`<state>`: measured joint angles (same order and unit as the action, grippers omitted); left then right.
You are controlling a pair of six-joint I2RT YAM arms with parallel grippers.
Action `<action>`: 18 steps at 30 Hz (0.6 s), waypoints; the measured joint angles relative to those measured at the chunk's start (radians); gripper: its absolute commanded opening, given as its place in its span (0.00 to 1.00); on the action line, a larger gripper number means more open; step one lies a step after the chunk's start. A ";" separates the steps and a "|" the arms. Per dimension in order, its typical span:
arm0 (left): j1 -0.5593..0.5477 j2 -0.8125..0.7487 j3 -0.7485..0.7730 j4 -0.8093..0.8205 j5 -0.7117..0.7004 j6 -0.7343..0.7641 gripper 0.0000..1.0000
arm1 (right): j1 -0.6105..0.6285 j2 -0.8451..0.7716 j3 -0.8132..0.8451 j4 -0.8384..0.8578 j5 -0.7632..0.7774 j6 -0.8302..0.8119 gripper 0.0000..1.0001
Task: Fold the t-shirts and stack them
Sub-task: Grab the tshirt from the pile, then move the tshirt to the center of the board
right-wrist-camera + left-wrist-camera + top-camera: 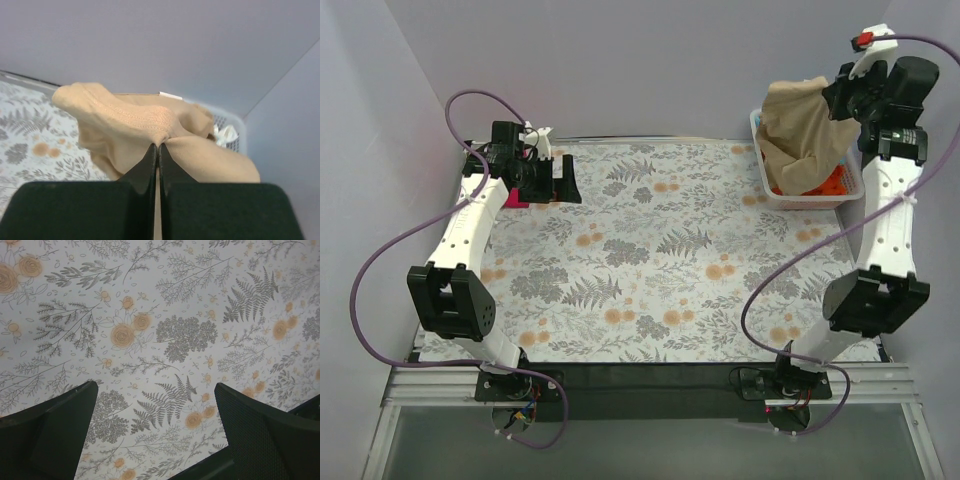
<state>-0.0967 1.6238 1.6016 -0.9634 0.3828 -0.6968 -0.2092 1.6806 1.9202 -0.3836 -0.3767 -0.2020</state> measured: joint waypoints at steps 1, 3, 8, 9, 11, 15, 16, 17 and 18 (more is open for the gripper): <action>0.003 0.000 0.001 0.005 0.013 -0.001 0.98 | 0.000 -0.049 0.000 0.006 -0.019 0.009 0.01; 0.009 0.000 0.006 0.007 0.036 -0.005 0.98 | 0.000 -0.127 0.002 0.019 -0.052 0.020 0.01; 0.062 0.004 0.045 0.017 0.119 -0.027 0.98 | 0.001 -0.248 0.034 0.040 -0.131 0.075 0.01; 0.075 0.004 0.051 0.023 0.135 -0.032 0.98 | 0.001 -0.260 0.036 0.046 -0.146 0.088 0.01; 0.104 0.004 0.060 0.031 0.161 -0.042 0.98 | 0.004 -0.283 0.036 0.061 -0.183 0.130 0.01; 0.148 0.005 0.064 0.043 0.204 -0.054 0.98 | 0.024 -0.304 0.036 0.113 -0.242 0.220 0.01; 0.156 0.005 0.064 0.045 0.209 -0.057 0.98 | 0.028 -0.307 0.036 0.133 -0.261 0.246 0.01; 0.161 0.005 0.064 0.047 0.214 -0.059 0.98 | 0.032 -0.310 0.035 0.157 -0.281 0.278 0.01; 0.164 0.005 0.064 0.049 0.218 -0.060 0.98 | 0.037 -0.314 0.031 0.177 -0.298 0.306 0.01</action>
<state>0.0673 1.6283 1.6657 -0.9146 0.6006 -0.7567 -0.1726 1.3670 1.9514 -0.2062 -0.6750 0.1036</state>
